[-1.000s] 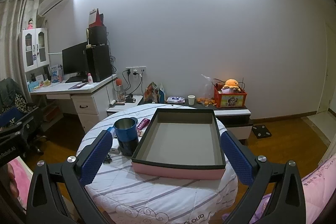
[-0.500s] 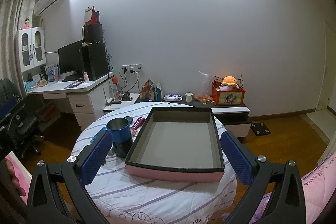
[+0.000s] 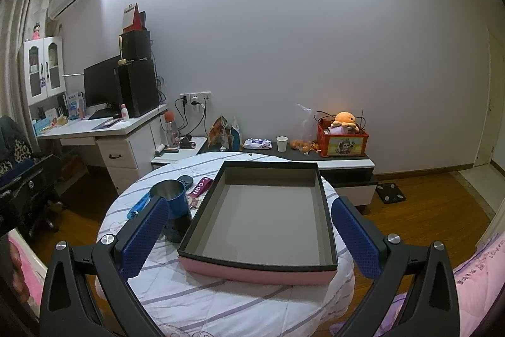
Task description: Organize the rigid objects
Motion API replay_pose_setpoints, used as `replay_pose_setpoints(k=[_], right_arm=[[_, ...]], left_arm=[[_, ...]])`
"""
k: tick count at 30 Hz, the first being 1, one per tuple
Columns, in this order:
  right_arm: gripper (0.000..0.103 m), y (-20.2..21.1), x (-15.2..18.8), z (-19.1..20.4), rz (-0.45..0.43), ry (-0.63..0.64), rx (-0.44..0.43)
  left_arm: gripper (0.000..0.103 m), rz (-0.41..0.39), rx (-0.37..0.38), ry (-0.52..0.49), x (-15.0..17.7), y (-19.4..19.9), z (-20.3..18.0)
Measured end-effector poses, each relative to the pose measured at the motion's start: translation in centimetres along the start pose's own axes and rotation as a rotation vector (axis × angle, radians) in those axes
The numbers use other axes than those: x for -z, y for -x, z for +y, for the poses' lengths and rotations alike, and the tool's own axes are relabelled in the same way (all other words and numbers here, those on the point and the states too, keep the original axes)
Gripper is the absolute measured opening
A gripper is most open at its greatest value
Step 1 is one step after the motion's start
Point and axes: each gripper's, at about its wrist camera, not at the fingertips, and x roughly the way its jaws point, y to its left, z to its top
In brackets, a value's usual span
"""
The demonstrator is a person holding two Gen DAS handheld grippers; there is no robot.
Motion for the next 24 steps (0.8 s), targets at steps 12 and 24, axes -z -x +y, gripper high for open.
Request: replay_pose_setpoints(k=[12,24], right_arm=[[0.103,-0.4,-1.0,0.3,-0.029,0.015,0.001],[0.103,0.1,-1.6,-0.1,-0.07,0.018,0.028]], left_arm=[[0.103,-0.026,-0.052,-0.001,-1.5,-0.4,0.7],[0.103,-0.029,-0.029,-0.018,-1.7,-1.0,0.1]])
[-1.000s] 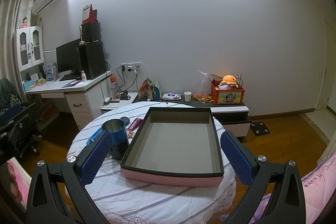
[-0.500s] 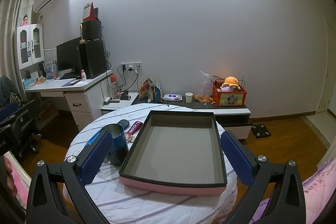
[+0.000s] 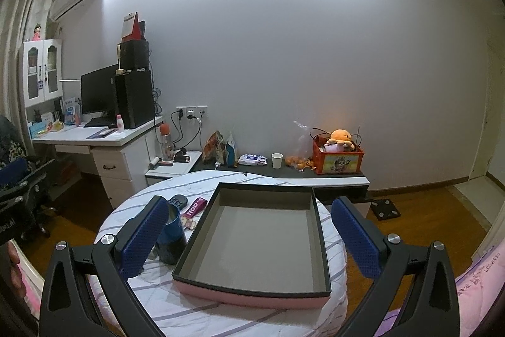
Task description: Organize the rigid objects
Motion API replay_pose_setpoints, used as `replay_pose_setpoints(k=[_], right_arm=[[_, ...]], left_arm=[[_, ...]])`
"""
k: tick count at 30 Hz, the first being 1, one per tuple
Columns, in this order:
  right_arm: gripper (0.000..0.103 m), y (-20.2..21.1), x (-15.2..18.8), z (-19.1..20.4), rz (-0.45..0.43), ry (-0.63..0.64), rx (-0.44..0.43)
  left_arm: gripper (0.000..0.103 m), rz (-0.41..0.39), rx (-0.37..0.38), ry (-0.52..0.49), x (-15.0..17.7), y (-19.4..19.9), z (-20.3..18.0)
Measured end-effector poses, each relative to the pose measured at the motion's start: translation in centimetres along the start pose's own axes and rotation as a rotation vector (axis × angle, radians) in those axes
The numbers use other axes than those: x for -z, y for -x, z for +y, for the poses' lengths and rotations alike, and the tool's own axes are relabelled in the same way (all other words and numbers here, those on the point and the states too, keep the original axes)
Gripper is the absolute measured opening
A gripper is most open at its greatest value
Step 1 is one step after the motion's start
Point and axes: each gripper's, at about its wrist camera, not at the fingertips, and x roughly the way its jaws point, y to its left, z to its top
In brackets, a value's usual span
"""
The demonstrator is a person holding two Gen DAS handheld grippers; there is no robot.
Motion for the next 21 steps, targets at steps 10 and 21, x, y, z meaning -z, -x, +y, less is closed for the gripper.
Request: replay_pose_setpoints(k=[10,21], right_arm=[[0.103,0.14,-0.22,-0.18,-0.012,-0.001,0.012],[0.103,0.34,-0.32,-0.02,-0.021,0.004,0.016]], left_arm=[[0.103,0.024,-0.017,-0.027,0.36,-0.46,-0.36],[0.103,0.029,-0.025,-0.031,0.52,-0.43,-0.38]])
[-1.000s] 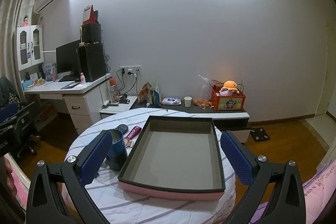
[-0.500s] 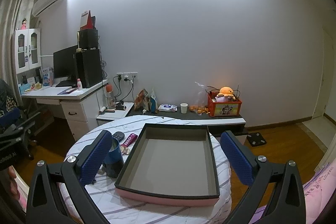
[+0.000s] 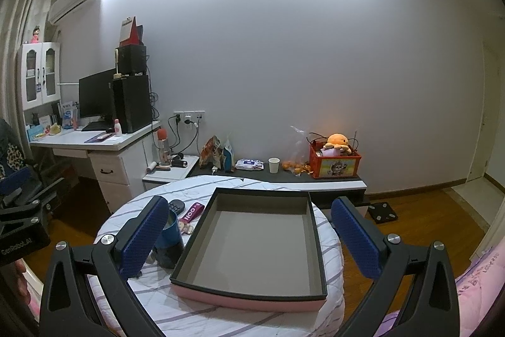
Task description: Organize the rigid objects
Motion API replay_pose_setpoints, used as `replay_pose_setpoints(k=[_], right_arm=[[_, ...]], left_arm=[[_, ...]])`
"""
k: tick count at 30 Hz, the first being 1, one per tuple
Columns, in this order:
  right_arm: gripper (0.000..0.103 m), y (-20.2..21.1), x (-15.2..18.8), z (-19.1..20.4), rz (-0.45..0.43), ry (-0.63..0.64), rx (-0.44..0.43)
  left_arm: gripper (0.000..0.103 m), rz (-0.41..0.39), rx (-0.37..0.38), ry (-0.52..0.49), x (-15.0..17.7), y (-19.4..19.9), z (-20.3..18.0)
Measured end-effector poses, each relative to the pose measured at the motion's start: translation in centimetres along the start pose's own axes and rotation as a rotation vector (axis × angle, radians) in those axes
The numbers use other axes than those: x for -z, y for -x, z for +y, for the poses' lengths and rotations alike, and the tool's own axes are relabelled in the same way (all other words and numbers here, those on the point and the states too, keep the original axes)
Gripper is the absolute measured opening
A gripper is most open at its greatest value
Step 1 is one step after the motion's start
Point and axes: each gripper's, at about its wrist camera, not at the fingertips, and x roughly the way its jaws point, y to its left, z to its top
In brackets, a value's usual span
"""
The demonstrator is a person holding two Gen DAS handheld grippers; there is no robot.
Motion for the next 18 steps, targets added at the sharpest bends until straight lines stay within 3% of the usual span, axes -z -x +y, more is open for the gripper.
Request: replay_pose_setpoints(k=[11,18], right_arm=[[0.103,0.8,-0.3,-0.1,-0.062,0.006,0.018],[0.103,1.1,-0.3,0.7,-0.114,0.055,0.083]], left_arm=[[0.103,0.019,-0.003,-0.007,0.4,-0.3,0.1],[0.103,0.033,-0.006,-0.014,0.8,-0.5,0.0]])
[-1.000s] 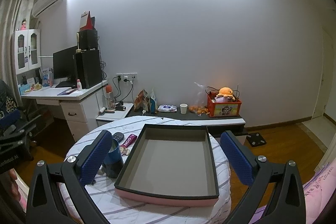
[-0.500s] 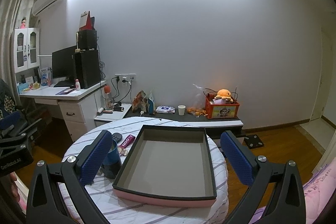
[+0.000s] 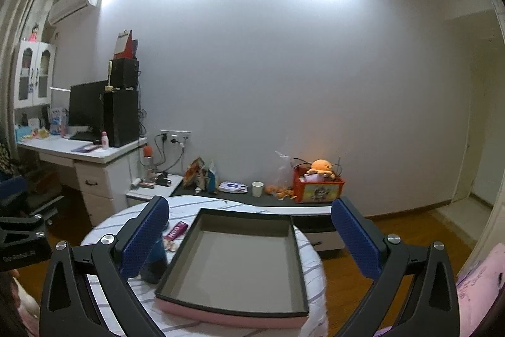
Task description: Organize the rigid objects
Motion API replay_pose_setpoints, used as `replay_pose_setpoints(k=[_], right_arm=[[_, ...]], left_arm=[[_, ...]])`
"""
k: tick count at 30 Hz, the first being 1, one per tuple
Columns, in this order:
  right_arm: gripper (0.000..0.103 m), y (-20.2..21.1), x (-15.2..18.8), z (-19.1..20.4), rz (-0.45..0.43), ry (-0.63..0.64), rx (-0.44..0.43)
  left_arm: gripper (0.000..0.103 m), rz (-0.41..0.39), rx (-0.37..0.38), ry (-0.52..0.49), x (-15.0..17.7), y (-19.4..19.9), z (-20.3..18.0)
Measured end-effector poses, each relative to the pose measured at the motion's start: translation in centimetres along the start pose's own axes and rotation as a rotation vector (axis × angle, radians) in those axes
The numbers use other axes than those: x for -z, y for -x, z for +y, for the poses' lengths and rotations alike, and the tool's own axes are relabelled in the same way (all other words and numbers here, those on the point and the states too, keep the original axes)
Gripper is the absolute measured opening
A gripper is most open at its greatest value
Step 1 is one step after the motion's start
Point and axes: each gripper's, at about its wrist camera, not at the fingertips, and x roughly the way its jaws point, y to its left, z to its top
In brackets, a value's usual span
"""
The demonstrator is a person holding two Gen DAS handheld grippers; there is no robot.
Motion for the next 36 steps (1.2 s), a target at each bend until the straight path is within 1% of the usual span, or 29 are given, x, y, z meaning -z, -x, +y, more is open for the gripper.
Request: replay_pose_setpoints(k=[22,36], right_arm=[[0.103,-0.8,0.5,-0.4,0.041,-0.002,-0.02],[0.103,-1.1,1.3,-1.1,0.072,-0.017,-0.018]], left_arm=[[0.103,0.019,-0.006,-0.014,0.6,-0.1,-0.3],[0.103,0.046,-0.015,-0.041,0.7,-0.7,-0.9]])
